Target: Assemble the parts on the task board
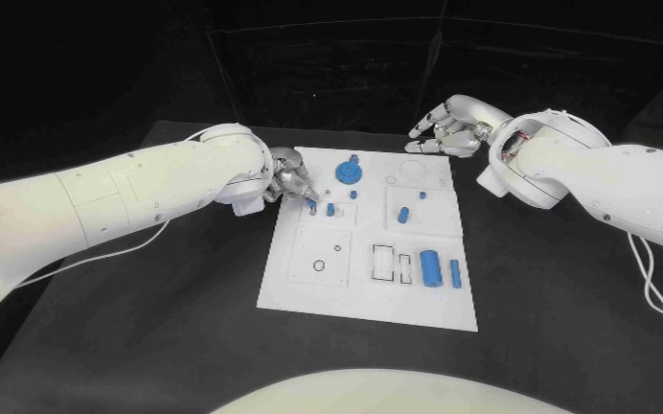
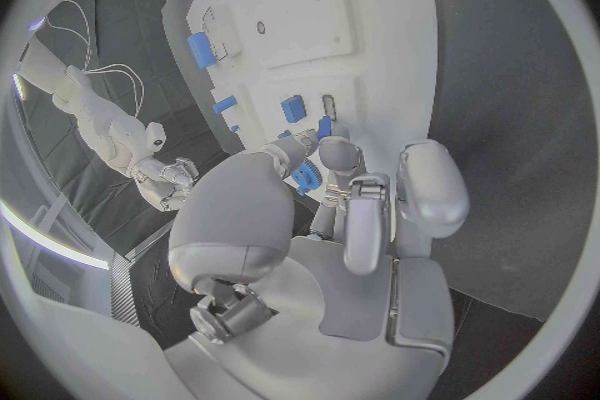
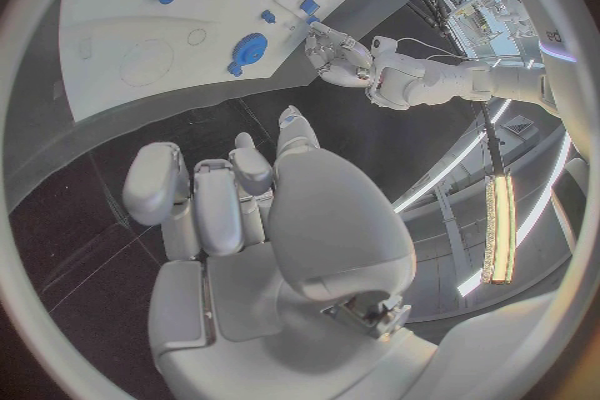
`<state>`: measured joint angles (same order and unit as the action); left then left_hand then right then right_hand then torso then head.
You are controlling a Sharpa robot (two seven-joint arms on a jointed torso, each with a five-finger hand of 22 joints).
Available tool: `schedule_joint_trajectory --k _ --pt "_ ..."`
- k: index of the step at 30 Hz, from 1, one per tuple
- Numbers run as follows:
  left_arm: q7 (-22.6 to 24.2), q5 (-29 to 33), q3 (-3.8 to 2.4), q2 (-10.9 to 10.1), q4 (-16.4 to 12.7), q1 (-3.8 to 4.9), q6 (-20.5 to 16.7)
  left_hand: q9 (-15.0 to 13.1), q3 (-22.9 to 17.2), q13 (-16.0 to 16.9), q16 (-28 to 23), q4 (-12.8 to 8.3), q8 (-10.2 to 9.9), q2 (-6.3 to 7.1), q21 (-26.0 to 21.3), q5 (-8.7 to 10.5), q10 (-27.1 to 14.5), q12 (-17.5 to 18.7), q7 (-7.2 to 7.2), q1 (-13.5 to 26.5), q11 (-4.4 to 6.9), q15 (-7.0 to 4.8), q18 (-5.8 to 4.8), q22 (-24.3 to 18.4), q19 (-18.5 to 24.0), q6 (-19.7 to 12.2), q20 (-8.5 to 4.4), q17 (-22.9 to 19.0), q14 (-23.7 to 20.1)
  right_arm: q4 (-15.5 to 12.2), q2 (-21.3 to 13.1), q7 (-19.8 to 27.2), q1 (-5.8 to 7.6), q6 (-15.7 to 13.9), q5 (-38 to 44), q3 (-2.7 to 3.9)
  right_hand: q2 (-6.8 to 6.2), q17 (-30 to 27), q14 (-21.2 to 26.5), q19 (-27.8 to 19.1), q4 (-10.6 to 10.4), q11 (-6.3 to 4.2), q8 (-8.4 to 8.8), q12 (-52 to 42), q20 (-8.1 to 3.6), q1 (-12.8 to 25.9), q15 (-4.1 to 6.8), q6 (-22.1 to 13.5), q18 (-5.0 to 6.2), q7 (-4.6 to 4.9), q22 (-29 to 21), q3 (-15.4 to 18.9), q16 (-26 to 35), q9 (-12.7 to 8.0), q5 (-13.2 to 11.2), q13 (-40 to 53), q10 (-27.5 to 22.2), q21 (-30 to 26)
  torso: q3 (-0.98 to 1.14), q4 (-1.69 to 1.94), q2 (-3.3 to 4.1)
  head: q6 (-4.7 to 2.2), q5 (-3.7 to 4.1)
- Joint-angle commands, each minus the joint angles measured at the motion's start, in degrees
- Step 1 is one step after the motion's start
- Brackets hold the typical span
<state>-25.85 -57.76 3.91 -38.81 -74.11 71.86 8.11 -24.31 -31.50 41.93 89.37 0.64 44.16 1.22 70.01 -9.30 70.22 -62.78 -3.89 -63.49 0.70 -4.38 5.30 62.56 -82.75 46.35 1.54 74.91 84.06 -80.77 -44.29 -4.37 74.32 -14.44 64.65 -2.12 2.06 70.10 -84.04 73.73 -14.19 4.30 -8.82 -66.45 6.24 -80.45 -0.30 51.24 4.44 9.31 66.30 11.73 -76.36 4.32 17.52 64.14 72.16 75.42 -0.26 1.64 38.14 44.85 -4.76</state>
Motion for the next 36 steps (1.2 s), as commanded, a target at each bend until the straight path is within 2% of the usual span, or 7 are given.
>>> schedule_joint_trajectory --k 1,7,9,15,24,36 --pt "-1.30 -1.80 0.00 0.00 -0.26 -0.07 2.21 -0.06 -7.19 -0.02 0.04 -6.73 0.37 -0.45 0.33 -0.36 0.22 0.30 0.30 -0.29 0.22 -0.15 0.16 0.09 -0.19 -0.11 0.06 13.89 5.67 -0.02 0.07 0.42 0.10 0.36 0.02 0.03 0.40 0.00 -1.59 -0.46 0.02 0.00 -0.24 0.16 0.02 -0.29 0.39 -0.47 1.08 0.02 -0.06 0.28 0.28 -0.08 0.21 -0.06 -0.25 -0.30 -0.01 0.01 0.03 -0.01 -0.06" --pt "-1.72 -2.38 0.05 -0.07 -0.49 -0.23 3.39 -0.06 -7.19 -0.02 0.04 -6.73 0.37 -0.45 0.33 -0.36 0.22 0.30 0.30 -0.29 0.22 -0.15 0.16 0.09 -0.19 -0.11 0.06 13.89 5.67 -0.01 0.11 0.55 0.10 0.37 0.02 0.03 0.40 0.00 -1.59 -0.46 0.02 0.00 -0.24 0.16 0.02 -0.29 0.39 -0.47 1.08 0.02 -0.06 0.28 0.28 -0.08 0.21 -0.06 -0.25 -0.30 0.02 0.01 -0.01 0.10 -0.08" --pt "-1.80 -2.46 0.06 -0.17 -0.54 -0.25 3.64 -0.06 -7.19 -0.02 0.04 -6.73 0.37 -0.44 0.33 -0.36 0.22 0.30 0.30 -0.29 0.22 -0.15 0.16 0.10 -0.19 -0.11 0.06 13.89 5.67 -0.01 0.10 0.57 0.10 0.37 0.02 0.03 0.40 0.00 -1.59 -0.46 0.02 0.00 -0.24 0.16 0.02 -0.29 0.39 -0.47 1.08 0.02 -0.06 0.28 0.28 -0.08 0.21 -0.06 -0.25 -0.30 0.04 -0.03 -0.01 0.15 -0.37" --pt "-1.94 -2.55 0.13 -0.20 -0.59 -0.28 4.18 -0.08 -7.27 -0.02 0.06 -6.75 0.42 -0.40 0.36 -0.36 0.23 0.30 0.31 -0.28 0.23 -0.16 0.15 0.13 -0.20 -0.13 0.05 13.93 5.68 -0.05 0.07 0.63 0.10 0.27 0.02 0.03 0.40 0.00 -1.59 -0.46 0.02 0.00 -0.24 0.16 0.02 -0.29 0.39 -0.47 1.08 0.02 -0.06 0.28 0.28 -0.08 0.21 -0.06 -0.25 -0.30 0.05 0.02 0.01 0.12 -0.14" --pt "-2.02 -2.58 0.94 -0.21 -0.93 -0.28 4.64 -0.09 -7.32 -0.01 0.06 -6.76 0.46 -0.37 0.36 -0.36 0.25 0.30 0.31 -0.25 0.23 -0.16 0.15 0.14 -0.21 -0.14 0.05 13.93 5.68 -0.03 0.07 0.70 0.10 0.28 0.02 0.03 0.40 0.00 -1.59 -0.46 0.02 0.00 -0.24 0.16 0.02 -0.29 0.39 -0.47 1.08 0.02 -0.06 0.28 0.28 -0.08 0.21 -0.06 -0.25 -0.30 0.05 0.01 0.00 0.21 -0.02" --pt "-2.13 -2.58 1.24 -0.31 -0.94 -0.28 4.94 -0.12 -7.41 -0.06 0.07 -6.64 0.60 -0.32 0.37 -0.32 0.28 0.32 0.31 -0.05 0.22 -0.16 0.14 0.17 -0.21 -0.13 0.04 13.95 5.69 0.04 0.13 0.68 0.10 0.42 0.02 0.03 0.40 0.00 -1.59 -0.46 0.02 0.00 -0.24 0.16 0.02 -0.29 0.39 -0.47 1.08 0.02 -0.06 0.28 0.28 -0.08 0.21 -0.06 -0.25 -0.30 0.02 0.02 0.03 0.31 0.07"
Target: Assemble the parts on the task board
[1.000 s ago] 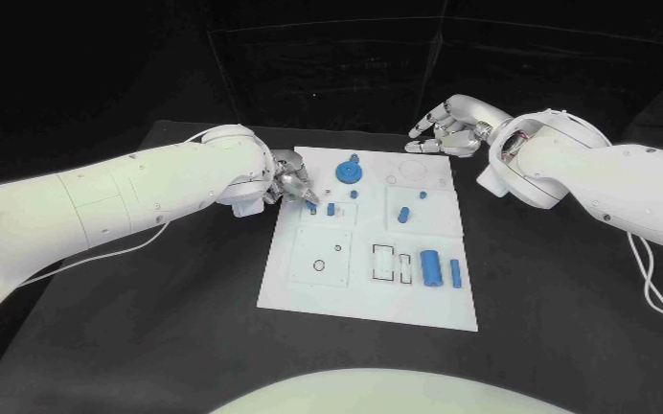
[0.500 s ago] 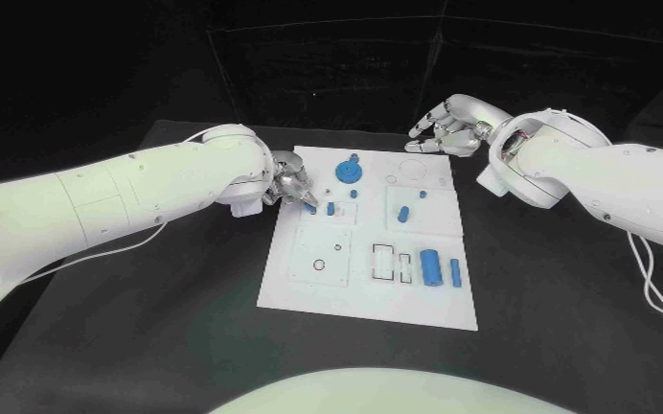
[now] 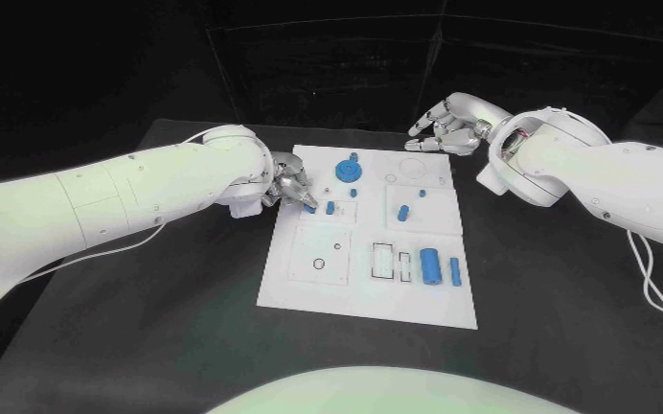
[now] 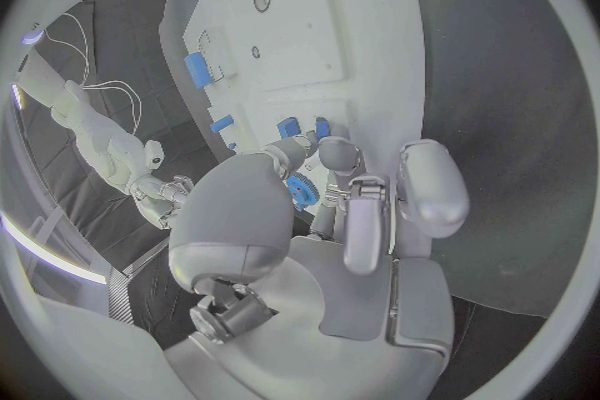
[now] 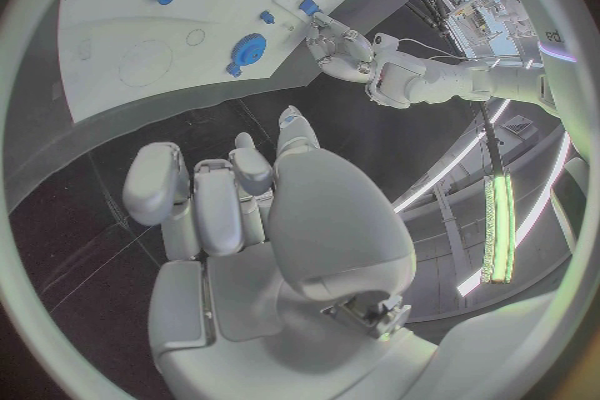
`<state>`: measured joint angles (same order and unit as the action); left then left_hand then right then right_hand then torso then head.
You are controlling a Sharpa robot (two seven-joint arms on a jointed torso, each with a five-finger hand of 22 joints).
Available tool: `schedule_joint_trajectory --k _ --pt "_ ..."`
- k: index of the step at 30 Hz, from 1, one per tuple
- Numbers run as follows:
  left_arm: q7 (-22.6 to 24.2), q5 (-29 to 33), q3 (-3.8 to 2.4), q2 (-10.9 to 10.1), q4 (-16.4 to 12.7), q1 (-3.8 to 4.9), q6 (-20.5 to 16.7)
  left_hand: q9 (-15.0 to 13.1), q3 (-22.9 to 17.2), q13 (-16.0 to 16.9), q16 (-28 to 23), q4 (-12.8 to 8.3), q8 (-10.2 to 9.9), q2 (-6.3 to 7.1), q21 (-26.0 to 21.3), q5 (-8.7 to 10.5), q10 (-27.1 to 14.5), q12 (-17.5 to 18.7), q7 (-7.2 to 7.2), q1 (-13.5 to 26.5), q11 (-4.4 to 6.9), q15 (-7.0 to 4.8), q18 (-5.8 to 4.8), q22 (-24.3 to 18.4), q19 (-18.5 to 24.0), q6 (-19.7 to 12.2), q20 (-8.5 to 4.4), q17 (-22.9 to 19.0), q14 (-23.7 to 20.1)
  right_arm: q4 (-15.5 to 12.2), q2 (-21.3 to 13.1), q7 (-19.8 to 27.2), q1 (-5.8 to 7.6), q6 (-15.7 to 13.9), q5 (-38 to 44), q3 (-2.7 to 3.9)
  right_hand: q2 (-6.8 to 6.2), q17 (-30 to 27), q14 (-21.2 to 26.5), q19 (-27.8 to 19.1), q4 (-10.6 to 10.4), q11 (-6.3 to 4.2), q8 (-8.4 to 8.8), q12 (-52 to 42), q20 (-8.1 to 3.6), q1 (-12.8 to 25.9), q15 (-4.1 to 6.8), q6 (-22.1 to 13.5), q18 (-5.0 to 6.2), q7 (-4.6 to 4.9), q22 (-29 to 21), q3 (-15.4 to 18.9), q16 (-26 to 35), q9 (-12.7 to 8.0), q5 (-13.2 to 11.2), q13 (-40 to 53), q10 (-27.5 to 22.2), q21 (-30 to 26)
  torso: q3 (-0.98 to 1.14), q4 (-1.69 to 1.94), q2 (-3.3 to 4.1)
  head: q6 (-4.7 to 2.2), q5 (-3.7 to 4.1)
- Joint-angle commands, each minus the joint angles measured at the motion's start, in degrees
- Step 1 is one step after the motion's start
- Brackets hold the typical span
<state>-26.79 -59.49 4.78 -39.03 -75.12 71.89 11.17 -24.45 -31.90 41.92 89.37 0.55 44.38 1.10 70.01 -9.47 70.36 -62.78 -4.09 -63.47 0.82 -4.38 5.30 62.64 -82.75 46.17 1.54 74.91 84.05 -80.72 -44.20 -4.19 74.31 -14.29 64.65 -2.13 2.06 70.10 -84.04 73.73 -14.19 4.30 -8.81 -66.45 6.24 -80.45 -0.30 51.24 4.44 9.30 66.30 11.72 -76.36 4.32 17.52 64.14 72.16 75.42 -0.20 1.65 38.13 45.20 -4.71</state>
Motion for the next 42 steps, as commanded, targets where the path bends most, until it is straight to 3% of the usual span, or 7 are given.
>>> schedule_joint_trajectory --k 1,10,14,17,37,39,42 --pt "-1.20 -0.84 0.38 -0.05 0.09 -0.31 1.89 0.00 -7.07 -0.03 0.08 -6.46 0.47 -0.17 0.43 -0.12 0.18 0.30 0.52 0.07 0.09 -0.15 0.12 0.18 -0.23 0.05 0.04 13.98 5.69 0.00 0.06 0.50 0.11 0.27 0.02 0.03 0.41 0.00 -1.59 -0.46 0.03 0.00 -0.25 0.17 0.02 -0.29 0.39 -0.47 1.08 0.02 -0.07 0.28 0.28 -0.08 0.21 -0.06 -0.25 -0.30 -0.03 0.00 0.04 -0.05 0.02" --pt "-1.18 -0.83 0.41 0.59 0.40 -0.29 1.68 -0.06 -7.08 -0.08 0.08 -5.86 0.86 0.06 0.37 -0.03 0.30 0.26 0.66 0.94 0.14 -0.17 0.12 0.15 -0.20 0.09 0.04 13.97 5.69 0.07 0.19 0.51 0.11 0.29 0.02 0.03 0.43 -0.01 -1.60 -0.43 0.07 -0.01 -0.29 0.12 0.01 -0.47 0.40 -0.47 1.08 0.01 -0.06 0.33 0.31 -0.08 0.26 -0.05 -0.21 -0.31 -0.03 0.01 0.03 0.06 0.03" --pt "-1.21 -0.82 0.41 0.87 0.63 -0.29 1.82 0.04 -3.49 0.12 0.10 -3.53 1.61 2.15 0.53 0.44 0.66 -0.22 1.32 4.45 0.58 -0.48 0.07 0.50 -0.31 0.98 -0.15 14.01 5.70 0.12 0.25 0.49 0.11 0.30 0.02 0.03 0.43 -0.01 -1.60 -0.43 0.07 -0.01 -0.29 0.12 0.01 -0.47 0.40 -0.47 1.08 0.01 -0.06 0.33 0.31 -0.08 0.26 -0.05 -0.21 -0.31 -0.01 -0.01 -0.01 0.04 0.10" --pt "-1.25 -0.81 0.41 1.04 0.86 -0.29 1.95 0.40 -0.43 0.40 0.13 -2.01 1.67 2.80 0.71 0.44 0.73 -0.58 1.57 6.01 0.83 -0.72 0.01 0.83 -0.42 1.66 -0.39 14.06 5.71 0.12 0.26 0.48 0.11 0.28 0.02 0.03 0.44 -0.02 -1.60 -0.44 0.06 -0.01 -0.30 0.14 0.01 -0.47 0.40 -0.47 1.08 0.01 -0.08 0.34 0.32 -0.08 0.25 -0.07 -0.23 -0.33 0.00 0.00 0.01 0.07 0.15" --pt "-1.60 -0.81 0.41 1.54 1.87 -0.27 2.07 0.97 11.13 0.94 0.28 4.21 3.09 2.83 1.17 0.58 0.88 -1.51 2.04 9.98 1.22 -1.17 -0.18 1.85 -0.77 3.26 -0.91 14.37 5.78 0.13 0.34 0.43 0.11 0.15 0.02 0.03 0.45 -0.04 -1.60 -0.47 0.02 0.00 -0.30 0.19 0.01 -0.45 0.40 -0.48 1.09 0.01 -0.13 0.39 0.36 -0.08 0.24 -0.14 -0.27 -0.37 0.01 0.01 0.02 0.09 0.27" --pt "-1.63 -0.81 0.41 1.62 1.98 -0.27 1.35 1.04 13.07 0.95 0.26 5.15 3.18 3.04 1.07 1.84 0.86 -1.57 2.06 10.58 1.22 -1.18 -0.16 1.77 -0.75 3.25 -0.90 14.33 5.77 0.15 0.36 0.45 0.11 0.14 0.02 0.03 0.47 -0.04 -1.60 -0.46 -0.01 0.00 -0.31 0.17 0.01 -0.42 0.40 -0.48 1.09 0.02 -0.13 0.41 0.36 -0.08 0.23 -0.12 -0.26 -0.37 0.03 0.03 0.03 0.07 0.32" --pt "-1.66 -0.81 0.41 1.68 2.11 -0.27 0.68 1.19 16.46 0.93 0.26 6.77 3.30 2.98 1.00 5.35 0.79 -1.67 2.17 10.95 1.29 -1.22 -0.14 1.80 -0.77 3.06 -0.99 14.31 5.76 0.19 0.40 0.46 0.11 0.13 0.02 0.03 0.47 -0.04 -1.60 -0.46 -0.01 0.00 -0.31 0.17 0.01 -0.42 0.40 -0.48 1.09 0.02 -0.13 0.41 0.36 -0.08 0.23 -0.12 -0.26 -0.37 0.00 0.01 0.03 0.07 0.35"
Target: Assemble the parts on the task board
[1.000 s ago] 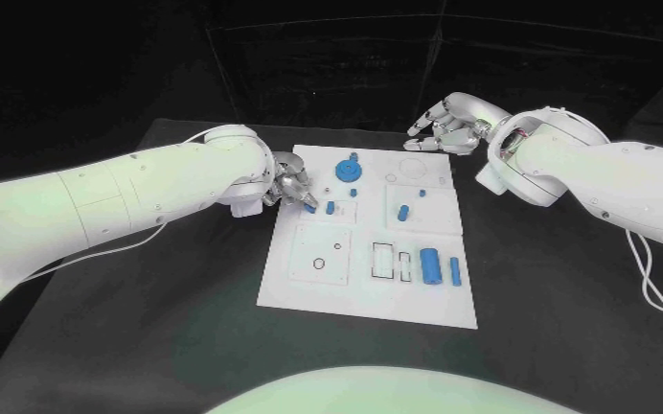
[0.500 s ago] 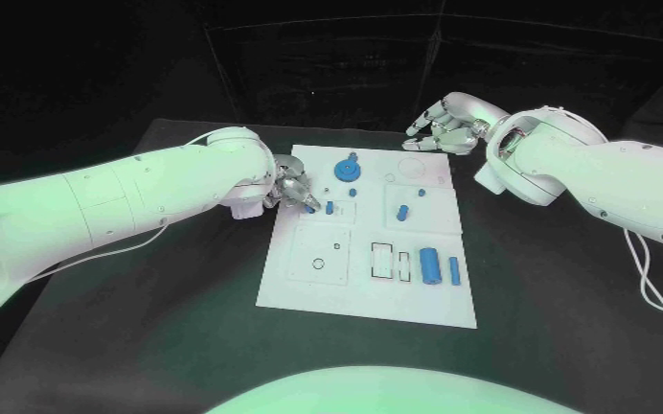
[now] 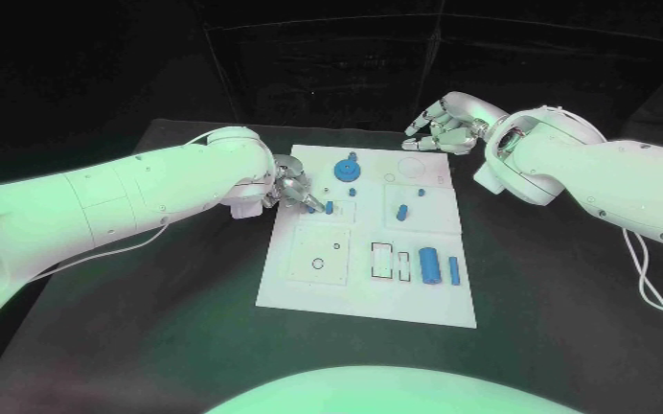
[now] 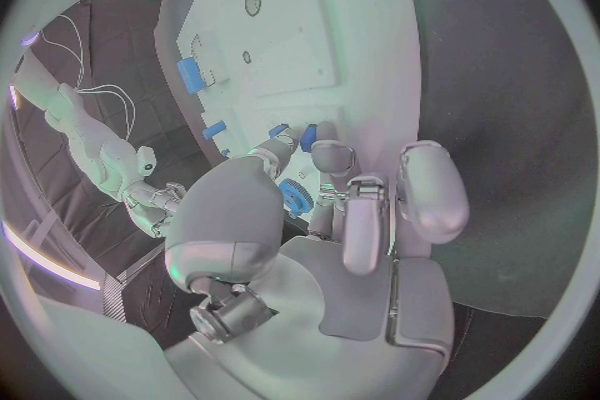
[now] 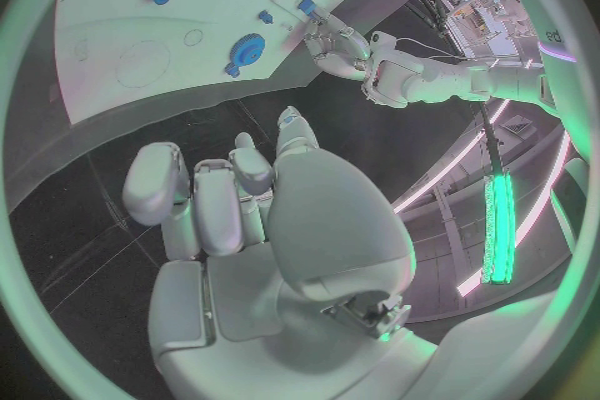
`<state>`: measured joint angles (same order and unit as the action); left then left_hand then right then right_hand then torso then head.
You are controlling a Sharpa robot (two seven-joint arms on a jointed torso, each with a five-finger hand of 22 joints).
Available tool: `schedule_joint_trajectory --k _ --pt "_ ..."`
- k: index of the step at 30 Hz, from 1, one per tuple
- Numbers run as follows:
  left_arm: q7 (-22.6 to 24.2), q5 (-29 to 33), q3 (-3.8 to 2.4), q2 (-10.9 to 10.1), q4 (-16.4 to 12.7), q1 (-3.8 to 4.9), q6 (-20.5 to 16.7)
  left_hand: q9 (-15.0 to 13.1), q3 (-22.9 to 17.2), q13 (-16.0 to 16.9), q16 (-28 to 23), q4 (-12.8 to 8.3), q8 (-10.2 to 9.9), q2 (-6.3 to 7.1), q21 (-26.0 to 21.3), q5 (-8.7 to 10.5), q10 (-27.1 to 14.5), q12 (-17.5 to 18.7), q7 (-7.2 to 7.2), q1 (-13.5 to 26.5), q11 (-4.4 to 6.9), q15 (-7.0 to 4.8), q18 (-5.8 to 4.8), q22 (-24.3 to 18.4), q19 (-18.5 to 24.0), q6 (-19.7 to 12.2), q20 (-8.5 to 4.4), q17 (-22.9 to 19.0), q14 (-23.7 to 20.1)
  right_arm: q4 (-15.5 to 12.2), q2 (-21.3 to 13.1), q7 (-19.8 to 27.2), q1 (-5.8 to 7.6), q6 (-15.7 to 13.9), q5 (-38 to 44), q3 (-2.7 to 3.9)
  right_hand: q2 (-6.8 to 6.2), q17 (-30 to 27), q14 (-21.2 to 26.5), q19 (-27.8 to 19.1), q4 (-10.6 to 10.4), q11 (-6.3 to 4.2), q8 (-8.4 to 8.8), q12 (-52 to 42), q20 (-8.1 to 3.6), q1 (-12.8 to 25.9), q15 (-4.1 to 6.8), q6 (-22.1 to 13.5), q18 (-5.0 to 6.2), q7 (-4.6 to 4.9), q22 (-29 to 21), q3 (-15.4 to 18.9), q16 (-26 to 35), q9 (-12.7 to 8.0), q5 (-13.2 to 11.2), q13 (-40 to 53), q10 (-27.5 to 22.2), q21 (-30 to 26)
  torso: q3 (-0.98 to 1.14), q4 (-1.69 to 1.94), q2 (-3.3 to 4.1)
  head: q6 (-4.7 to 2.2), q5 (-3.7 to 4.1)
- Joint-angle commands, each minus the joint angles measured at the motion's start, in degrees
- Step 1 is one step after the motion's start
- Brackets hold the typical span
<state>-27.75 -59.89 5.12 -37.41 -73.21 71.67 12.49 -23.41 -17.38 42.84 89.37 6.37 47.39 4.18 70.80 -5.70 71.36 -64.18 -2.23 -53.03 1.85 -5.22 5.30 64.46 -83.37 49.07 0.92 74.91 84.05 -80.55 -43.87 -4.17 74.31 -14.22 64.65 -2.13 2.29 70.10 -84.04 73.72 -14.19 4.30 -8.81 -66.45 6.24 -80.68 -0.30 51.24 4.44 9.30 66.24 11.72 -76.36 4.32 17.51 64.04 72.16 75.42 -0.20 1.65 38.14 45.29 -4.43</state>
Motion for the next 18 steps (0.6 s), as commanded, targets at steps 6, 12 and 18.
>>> schedule_joint_trajectory --k 6,12,18 --pt "-0.71 -0.41 0.06 0.16 0.26 -0.05 -0.99 0.28 4.81 0.14 0.29 2.08 0.49 -0.30 0.34 1.90 -0.18 -0.46 0.36 -0.18 0.31 -0.46 -0.19 0.27 -0.24 0.08 -0.41 14.37 5.78 0.05 0.07 0.44 0.11 0.10 0.02 0.03 0.24 -0.04 -1.60 -0.46 -0.01 0.00 -0.31 0.17 0.01 -0.19 0.40 -0.48 1.09 0.02 -0.07 0.41 0.36 -0.08 0.23 -0.03 -0.26 -0.37 0.02 -0.03 0.02 -0.04 0.09" --pt "-0.70 -0.40 0.06 0.27 0.13 -0.05 -1.12 0.35 6.43 0.25 0.34 2.63 0.63 -0.40 0.44 1.90 -0.13 -0.59 0.39 -0.83 0.33 -0.48 -0.23 0.47 -0.30 0.08 -0.43 14.49 5.81 0.11 0.11 0.44 0.11 0.18 0.02 0.03 0.24 -0.04 -1.60 -0.46 -0.01 0.00 -0.31 0.17 0.01 -0.19 0.40 -0.48 1.09 0.02 -0.07 0.41 0.36 -0.08 0.23 -0.03 -0.26 -0.37 0.04 -0.01 0.02 -0.02 0.21" --pt "-0.61 -0.40 0.04 -0.03 -0.15 -0.05 -1.99 0.39 7.35 0.21 0.33 2.97 0.74 -0.55 0.38 1.87 -0.14 -0.61 0.41 -1.26 0.35 -0.49 -0.21 0.43 -0.29 0.08 -0.44 14.46 5.80 0.17 0.14 0.43 0.10 0.28 0.02 0.03 0.24 -0.04 -1.60 -0.46 -0.01 0.00 -0.31 0.17 0.01 -0.19 0.40 -0.48 1.09 0.02 -0.07 0.41 0.36 -0.08 0.23 -0.03 -0.26 -0.37 0.01 0.04 0.01 -0.16 0.38"
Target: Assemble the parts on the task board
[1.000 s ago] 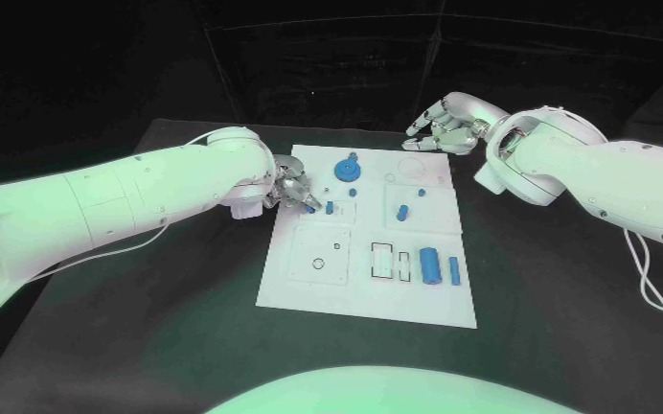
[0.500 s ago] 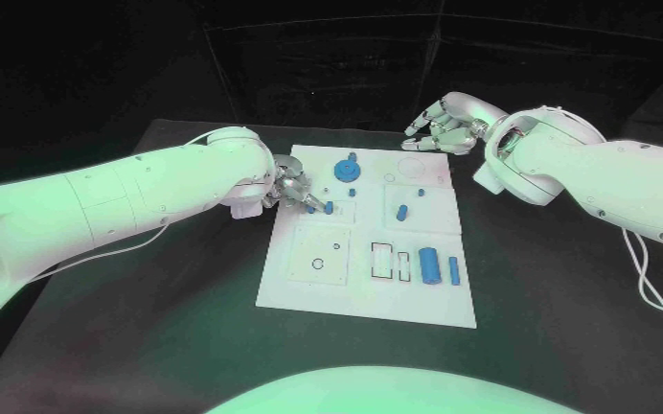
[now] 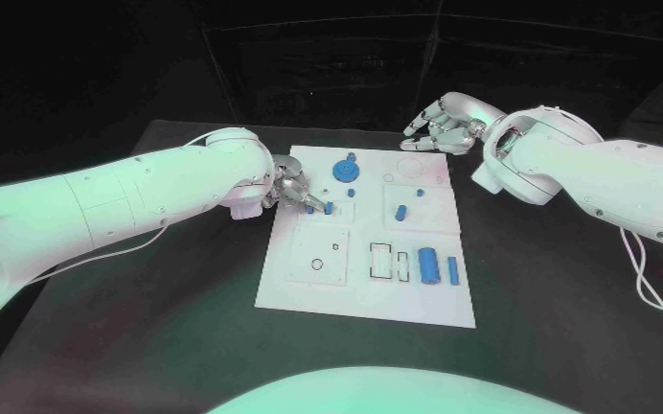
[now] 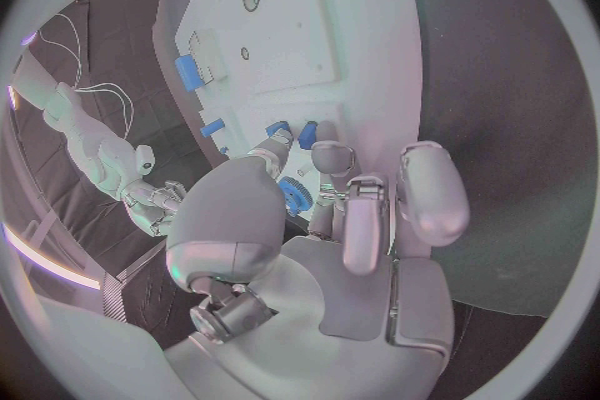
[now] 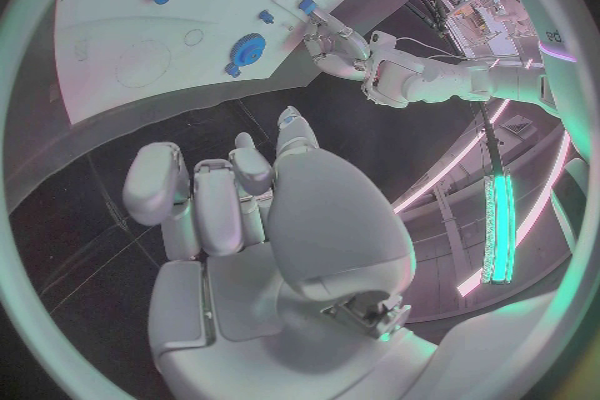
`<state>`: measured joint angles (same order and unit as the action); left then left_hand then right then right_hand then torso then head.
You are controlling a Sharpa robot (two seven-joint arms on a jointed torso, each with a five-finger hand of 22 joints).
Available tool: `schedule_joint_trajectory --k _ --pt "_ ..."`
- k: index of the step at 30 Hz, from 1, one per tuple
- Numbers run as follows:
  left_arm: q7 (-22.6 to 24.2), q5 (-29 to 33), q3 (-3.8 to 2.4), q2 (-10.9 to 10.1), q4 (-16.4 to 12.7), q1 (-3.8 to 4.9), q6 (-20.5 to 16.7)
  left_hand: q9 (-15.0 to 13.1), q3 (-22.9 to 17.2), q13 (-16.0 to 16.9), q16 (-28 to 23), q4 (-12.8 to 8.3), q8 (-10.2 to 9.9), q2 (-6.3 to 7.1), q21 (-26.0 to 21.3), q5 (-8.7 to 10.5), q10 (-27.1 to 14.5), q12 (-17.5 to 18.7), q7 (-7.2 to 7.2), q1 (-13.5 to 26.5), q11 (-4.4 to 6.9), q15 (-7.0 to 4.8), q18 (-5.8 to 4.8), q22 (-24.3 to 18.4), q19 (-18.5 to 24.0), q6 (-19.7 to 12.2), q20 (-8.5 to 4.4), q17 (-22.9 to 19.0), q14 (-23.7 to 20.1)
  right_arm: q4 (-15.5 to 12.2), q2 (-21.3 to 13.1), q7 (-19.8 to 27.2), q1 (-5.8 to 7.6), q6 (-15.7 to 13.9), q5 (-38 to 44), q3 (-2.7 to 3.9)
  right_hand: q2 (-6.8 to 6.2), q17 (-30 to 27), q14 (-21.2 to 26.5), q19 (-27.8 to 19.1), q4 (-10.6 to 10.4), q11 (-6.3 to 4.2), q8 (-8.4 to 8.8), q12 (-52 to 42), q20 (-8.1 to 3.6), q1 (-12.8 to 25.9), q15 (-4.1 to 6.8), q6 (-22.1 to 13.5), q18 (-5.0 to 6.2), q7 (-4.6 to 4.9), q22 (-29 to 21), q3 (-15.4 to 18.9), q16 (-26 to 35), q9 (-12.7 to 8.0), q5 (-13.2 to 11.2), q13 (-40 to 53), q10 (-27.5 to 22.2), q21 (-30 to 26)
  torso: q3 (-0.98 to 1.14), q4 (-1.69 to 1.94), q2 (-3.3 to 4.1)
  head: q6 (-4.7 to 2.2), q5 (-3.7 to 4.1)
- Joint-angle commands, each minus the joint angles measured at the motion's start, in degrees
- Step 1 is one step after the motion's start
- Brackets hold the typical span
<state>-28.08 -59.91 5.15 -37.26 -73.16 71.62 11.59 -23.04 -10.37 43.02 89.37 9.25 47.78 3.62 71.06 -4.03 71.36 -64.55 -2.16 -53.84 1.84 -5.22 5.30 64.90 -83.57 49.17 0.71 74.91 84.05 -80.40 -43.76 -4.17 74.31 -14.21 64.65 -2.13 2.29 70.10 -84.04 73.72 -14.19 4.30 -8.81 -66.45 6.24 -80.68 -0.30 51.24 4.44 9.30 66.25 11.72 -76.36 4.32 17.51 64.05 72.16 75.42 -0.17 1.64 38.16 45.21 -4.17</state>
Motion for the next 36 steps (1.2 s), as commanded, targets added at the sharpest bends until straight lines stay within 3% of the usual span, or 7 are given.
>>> schedule_joint_trajectory --k 1,5,10,17,19,23,36 --pt "-0.22 -0.37 -0.01 -0.40 -0.37 -0.01 -1.54 0.04 0.64 -0.08 0.30 0.21 0.37 -0.03 0.04 0.20 -0.20 -0.19 0.33 -0.58 0.35 -0.50 -0.18 -0.10 -0.06 -0.05 -0.24 14.39 5.79 0.03 0.04 0.43 0.10 0.28 0.02 0.03 0.24 -0.05 -1.60 -0.46 -0.01 0.00 -0.31 0.17 0.01 -0.19 0.40 -0.48 1.09 0.02 -0.07 0.41 0.36 -0.08 0.23 -0.04 -0.26 -0.37 -0.04 0.04 0.00 -0.10 0.16" --pt "1.06 0.36 -0.11 -1.42 -1.13 0.05 -4.79 0.32 2.03 -1.37 -0.04 0.66 -0.01 -0.28 -0.83 0.09 -1.07 0.54 0.01 -1.54 0.11 -0.34 0.01 -1.12 0.24 -1.11 -0.16 13.69 5.62 0.08 0.06 0.45 0.10 0.32 0.02 0.03 0.24 -0.05 -1.60 -0.46 -0.01 0.00 -0.31 0.17 0.01 -0.19 0.40 -0.48 1.09 0.02 -0.07 0.41 0.36 -0.08 0.23 -0.04 -0.26 -0.37 -0.03 0.07 0.00 -0.13 0.30" --pt "5.87 1.64 -0.19 -2.38 -1.75 0.28 -11.04 1.08 2.96 -10.05 -2.24 0.51 -1.14 -1.63 -5.50 -0.97 -6.82 6.02 -1.20 -4.86 -0.94 0.46 1.02 -6.61 2.16 -4.07 0.37 9.50 4.53 0.16 0.10 0.46 0.09 0.35 0.02 0.03 0.24 -0.05 -1.60 -0.46 -0.01 0.00 -0.31 0.17 0.01 -0.19 0.40 -0.48 1.09 0.02 -0.07 0.41 0.36 -0.08 0.23 -0.04 -0.26 -0.37 -0.02 0.09 0.00 -0.20 0.32" --pt "16.77 5.09 -0.21 -2.78 -1.99 0.47 -18.67 3.13 5.15 -14.14 -13.30 0.30 -2.43 -1.59 -27.31 -1.24 -14.92 10.08 -4.28 -10.97 -3.91 3.06 5.02 -30.23 11.03 -9.76 2.92 -7.48 -1.71 0.33 0.21 0.47 0.08 0.35 0.02 0.03 0.27 -0.07 -1.60 -0.50 -0.16 0.01 -0.31 0.25 0.00 -0.07 0.39 -0.54 1.10 0.03 -0.16 0.56 0.41 -0.10 0.18 -0.16 -0.33 -0.44 -0.05 0.01 0.02 -0.28 0.45" --pt "19.73 5.49 -0.20 -2.60 -1.81 0.49 -20.42 3.84 5.97 -15.41 -18.30 0.05 -2.74 -1.15 -29.61 -1.21 -17.15 11.45 -5.00 -12.34 -4.63 3.73 5.04 -31.67 12.12 -10.75 3.57 -14.22 -4.84 0.36 0.25 0.47 0.07 0.35 0.02 0.03 0.27 -0.07 -1.60 -0.50 -0.16 0.01 -0.31 0.25 0.00 -0.07 0.39 -0.54 1.10 0.03 -0.16 0.56 0.41 -0.10 0.18 -0.16 -0.33 -0.44 -0.03 0.00 0.02 -0.32 0.49" --pt "23.68 5.76 -0.18 -1.79 -0.94 0.51 -21.80 5.32 5.69 -17.59 -22.67 -2.08 -3.61 -1.39 -32.21 -1.14 -20.07 13.64 -5.89 -16.96 -5.46 4.47 5.08 -33.41 12.55 -11.95 4.32 -19.92 -7.53 0.41 0.32 0.47 0.07 0.36 0.02 0.03 0.27 -0.07 -1.60 -0.50 -0.16 0.01 -0.31 0.25 0.00 -0.07 0.39 -0.54 1.10 0.03 -0.16 0.56 0.41 -0.10 0.18 -0.16 -0.33 -0.44 -0.04 -0.01 0.02 -0.41 0.70" --pt "32.44 -4.79 0.05 3.57 4.62 0.43 -21.22 13.46 -0.07 -26.89 -26.96 -9.33 -12.41 -1.85 -36.77 -0.59 -25.01 22.39 -7.01 -27.07 -6.98 5.64 5.17 -36.64 12.10 -6.83 5.15 -26.68 -11.42 0.50 0.62 0.50 0.05 0.41 0.02 0.02 0.29 -0.07 -1.60 -0.46 -0.19 0.02 -0.32 0.22 0.00 -0.06 0.39 -0.56 1.09 0.03 -0.13 0.59 0.42 -0.10 0.19 -0.13 -0.31 -0.43 -0.02 -0.16 0.03 -0.86 1.39"
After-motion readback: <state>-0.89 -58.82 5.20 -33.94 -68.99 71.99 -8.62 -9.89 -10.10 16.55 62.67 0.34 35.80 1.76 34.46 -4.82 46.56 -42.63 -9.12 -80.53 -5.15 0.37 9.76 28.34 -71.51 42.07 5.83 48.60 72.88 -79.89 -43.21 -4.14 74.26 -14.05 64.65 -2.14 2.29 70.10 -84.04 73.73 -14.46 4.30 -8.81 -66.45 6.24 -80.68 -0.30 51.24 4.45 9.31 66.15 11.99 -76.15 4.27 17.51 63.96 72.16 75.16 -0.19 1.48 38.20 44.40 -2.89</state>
